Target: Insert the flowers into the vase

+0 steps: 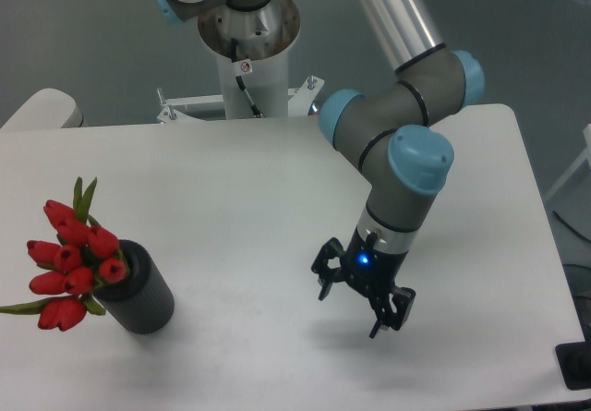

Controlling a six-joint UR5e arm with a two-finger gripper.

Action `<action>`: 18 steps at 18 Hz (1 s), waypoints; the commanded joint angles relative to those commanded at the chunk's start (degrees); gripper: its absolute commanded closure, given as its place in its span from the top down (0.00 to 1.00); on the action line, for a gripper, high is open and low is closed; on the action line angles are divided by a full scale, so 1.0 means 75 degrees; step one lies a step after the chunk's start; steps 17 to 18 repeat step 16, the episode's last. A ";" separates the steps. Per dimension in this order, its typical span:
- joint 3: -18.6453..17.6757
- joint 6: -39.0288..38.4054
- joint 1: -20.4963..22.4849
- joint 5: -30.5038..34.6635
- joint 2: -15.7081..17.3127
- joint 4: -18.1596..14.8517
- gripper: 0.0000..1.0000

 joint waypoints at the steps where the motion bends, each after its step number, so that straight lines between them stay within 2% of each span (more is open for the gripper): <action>1: 0.0175 0.0211 -0.0023 0.0293 -0.0058 -0.0410 1.00; 2: 0.0316 0.0375 -0.0035 0.0551 -0.0117 -0.0692 1.00; 4: 0.0505 0.0459 -0.0094 0.0706 -0.0234 -0.0859 1.00; 9: 0.0494 0.0623 -0.0270 0.1326 -0.0375 -0.0777 1.00; 18: 0.0400 0.0928 -0.0305 0.1362 -0.0364 -0.0718 1.00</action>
